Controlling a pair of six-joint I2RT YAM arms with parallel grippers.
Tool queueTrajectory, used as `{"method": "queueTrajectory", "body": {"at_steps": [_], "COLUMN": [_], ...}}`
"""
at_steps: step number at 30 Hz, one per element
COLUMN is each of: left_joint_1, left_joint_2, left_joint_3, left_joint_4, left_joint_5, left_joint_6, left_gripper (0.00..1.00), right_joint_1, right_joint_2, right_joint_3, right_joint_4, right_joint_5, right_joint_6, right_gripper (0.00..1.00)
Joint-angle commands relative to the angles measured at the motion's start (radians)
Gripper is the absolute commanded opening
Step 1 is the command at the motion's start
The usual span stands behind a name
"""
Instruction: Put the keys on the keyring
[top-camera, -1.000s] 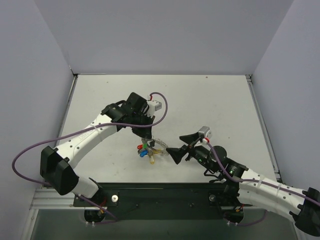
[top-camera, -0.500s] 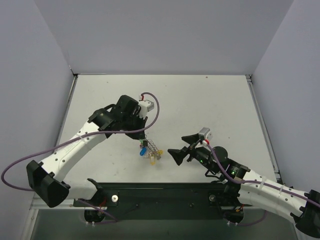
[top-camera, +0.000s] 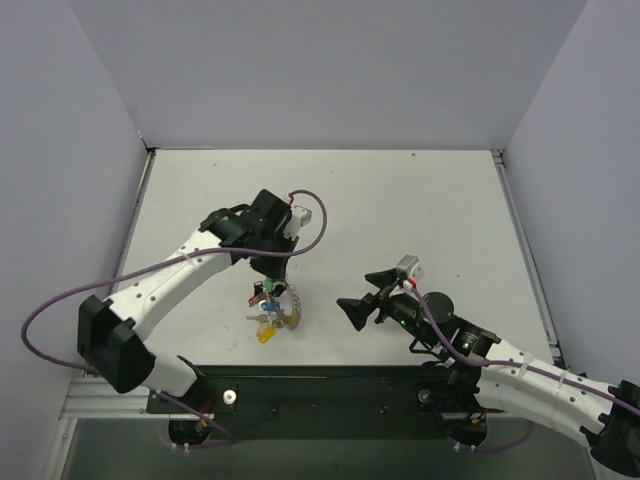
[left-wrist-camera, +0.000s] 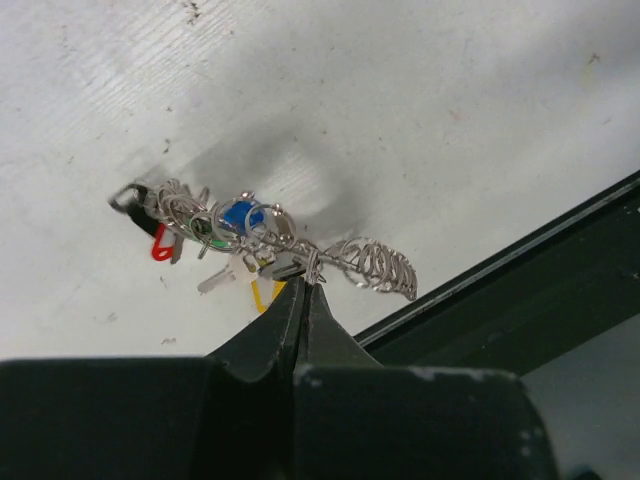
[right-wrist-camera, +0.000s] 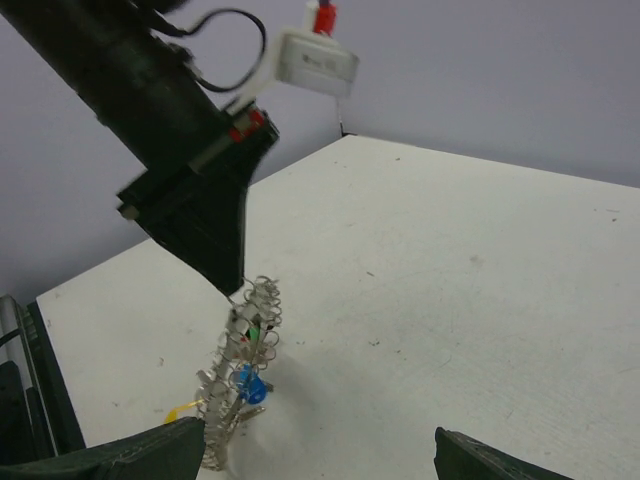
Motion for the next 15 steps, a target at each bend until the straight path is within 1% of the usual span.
{"method": "queueTrajectory", "body": {"at_steps": [1,5,9,11,13,14,15], "left_joint_1": [0.001,-0.003,-0.002,0.001,0.004,0.006,0.006], "left_joint_2": [0.142,0.225,0.285,0.326,0.354,0.354,0.348], "left_joint_3": [-0.015,0.002,0.053,0.083,0.128,0.136,0.137], "left_joint_4": [0.175,0.284,0.388,0.428,0.442,0.455,0.467], "left_joint_5": [0.063,0.079,0.053,0.03,-0.013,-0.018,-0.028], "left_joint_6": [-0.007,-0.024,-0.033,-0.029,-0.015,-0.004,0.002], "left_gripper": [0.0,0.0,0.0,0.06,0.15,0.24,0.29], "right_joint_1": [-0.009,-0.014,-0.021,-0.023,-0.024,-0.024,-0.024], "right_joint_2": [-0.042,-0.074,-0.096,-0.096,-0.099,-0.099,-0.099], "right_joint_3": [0.005,0.001,0.012,0.02,0.032,0.035,0.038], "right_joint_4": [0.002,-0.036,-0.076,-0.087,-0.102,-0.107,-0.111], "right_joint_5": [0.024,0.042,0.05,0.051,0.056,0.057,0.062], "right_joint_6": [-0.002,-0.005,-0.013,-0.017,-0.019,-0.017,-0.021], "right_gripper": [1.0,1.0,1.0,1.0,1.0,1.0,1.0]}}
